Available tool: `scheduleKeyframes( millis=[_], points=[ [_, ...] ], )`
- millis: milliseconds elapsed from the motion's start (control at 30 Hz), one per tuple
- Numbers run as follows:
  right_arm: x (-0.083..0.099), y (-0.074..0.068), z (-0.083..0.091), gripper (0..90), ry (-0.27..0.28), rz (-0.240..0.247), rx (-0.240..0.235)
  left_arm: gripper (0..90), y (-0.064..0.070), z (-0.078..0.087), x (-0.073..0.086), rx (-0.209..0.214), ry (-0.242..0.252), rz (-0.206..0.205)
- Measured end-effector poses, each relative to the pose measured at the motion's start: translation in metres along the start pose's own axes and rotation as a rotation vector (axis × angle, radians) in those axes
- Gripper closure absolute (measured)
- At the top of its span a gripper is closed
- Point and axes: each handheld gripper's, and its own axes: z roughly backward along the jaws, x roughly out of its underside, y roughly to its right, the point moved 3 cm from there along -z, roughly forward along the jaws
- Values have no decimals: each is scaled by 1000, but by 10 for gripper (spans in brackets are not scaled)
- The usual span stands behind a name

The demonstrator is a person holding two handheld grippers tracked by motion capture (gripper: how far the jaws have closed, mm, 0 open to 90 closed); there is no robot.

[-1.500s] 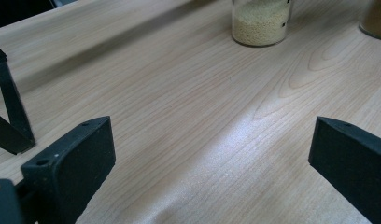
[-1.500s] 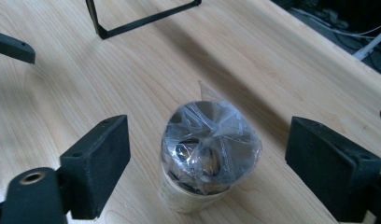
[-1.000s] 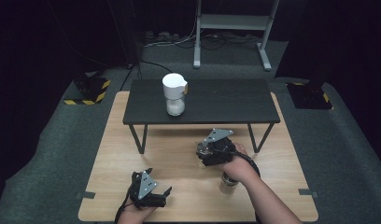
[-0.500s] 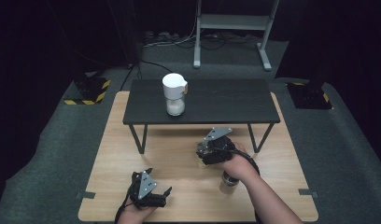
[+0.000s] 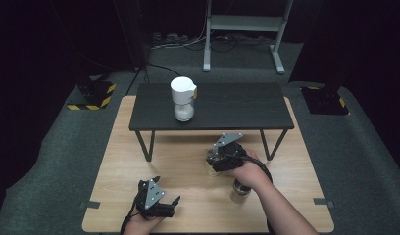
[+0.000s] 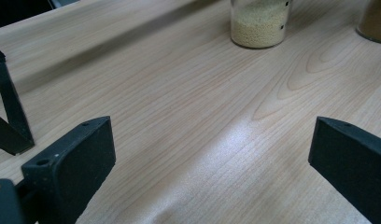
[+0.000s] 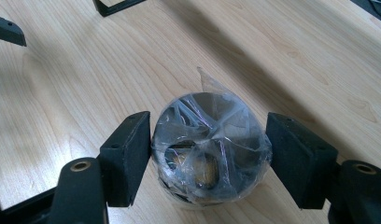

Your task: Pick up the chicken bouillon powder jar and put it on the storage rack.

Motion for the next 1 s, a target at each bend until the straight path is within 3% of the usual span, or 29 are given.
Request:
scheduleKeyframes(
  millis=[533,900,1000],
  points=[
    [0,-1,-3,334,-26,15,7,9,0,0,0,-1,1,1],
    [0,1,-1,353,-10,-33,-19,8,0,0,0,1,1,4],
    [0,0,-1,354,-10,-27,-16,8,0,0,0,1,2,4]
  ],
)
